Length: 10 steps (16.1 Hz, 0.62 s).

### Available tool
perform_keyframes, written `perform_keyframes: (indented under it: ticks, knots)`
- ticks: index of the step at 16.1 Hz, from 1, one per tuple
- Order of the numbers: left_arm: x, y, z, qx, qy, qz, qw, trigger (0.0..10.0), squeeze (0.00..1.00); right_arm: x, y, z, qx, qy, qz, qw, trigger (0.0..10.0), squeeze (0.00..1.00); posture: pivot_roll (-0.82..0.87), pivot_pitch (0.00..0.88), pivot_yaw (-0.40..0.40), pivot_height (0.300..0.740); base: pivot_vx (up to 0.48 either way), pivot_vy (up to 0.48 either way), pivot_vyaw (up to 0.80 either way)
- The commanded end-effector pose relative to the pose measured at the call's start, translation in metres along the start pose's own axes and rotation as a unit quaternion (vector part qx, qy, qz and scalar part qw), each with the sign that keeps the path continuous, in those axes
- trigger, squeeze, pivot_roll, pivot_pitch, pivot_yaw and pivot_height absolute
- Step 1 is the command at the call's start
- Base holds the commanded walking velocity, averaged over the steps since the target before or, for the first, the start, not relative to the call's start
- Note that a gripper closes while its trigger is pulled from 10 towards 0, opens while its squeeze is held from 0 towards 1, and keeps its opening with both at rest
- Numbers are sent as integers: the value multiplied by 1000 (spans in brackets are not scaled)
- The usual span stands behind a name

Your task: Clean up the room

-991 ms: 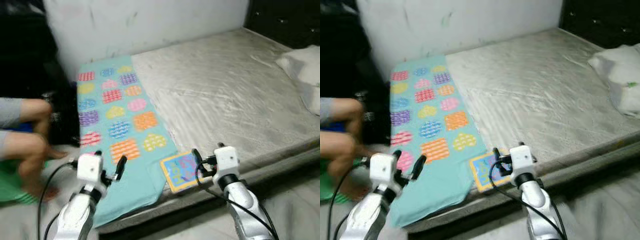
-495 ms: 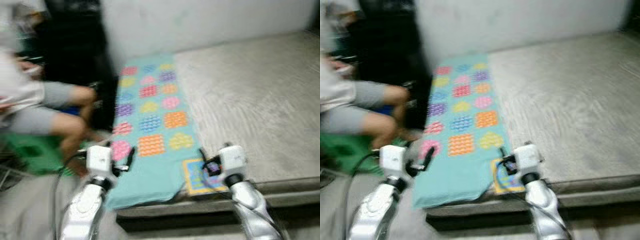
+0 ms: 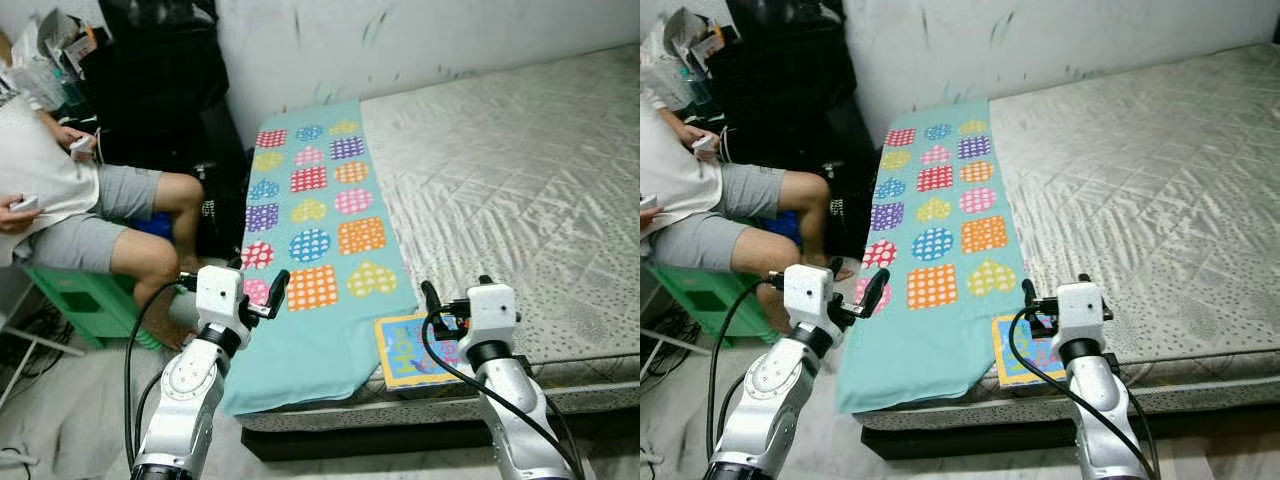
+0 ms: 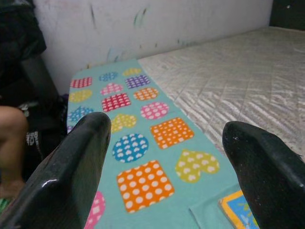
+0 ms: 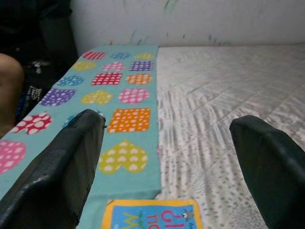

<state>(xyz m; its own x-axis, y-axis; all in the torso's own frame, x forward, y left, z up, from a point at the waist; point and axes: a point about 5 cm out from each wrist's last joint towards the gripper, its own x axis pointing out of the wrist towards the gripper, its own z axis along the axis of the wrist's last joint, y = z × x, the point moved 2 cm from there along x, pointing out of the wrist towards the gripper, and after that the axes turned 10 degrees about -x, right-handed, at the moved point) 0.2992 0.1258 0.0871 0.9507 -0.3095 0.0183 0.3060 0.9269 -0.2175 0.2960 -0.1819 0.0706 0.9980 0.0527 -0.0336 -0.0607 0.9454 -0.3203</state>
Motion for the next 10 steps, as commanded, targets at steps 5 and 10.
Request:
perform_keyframes:
  ticks: [5,10]
  knots:
    - [-17,22,-2,-3,-21,85,996,10000,0,18,27,10,-27,-8,92,995,10000,0,-145,0,60,740,0,0,0]
    - [-52,35,-6,-13,-26,154,988,10000,0,33,61,16,-19,-4,167,986,10000,0,-36,0,-6,740,0,0,0]
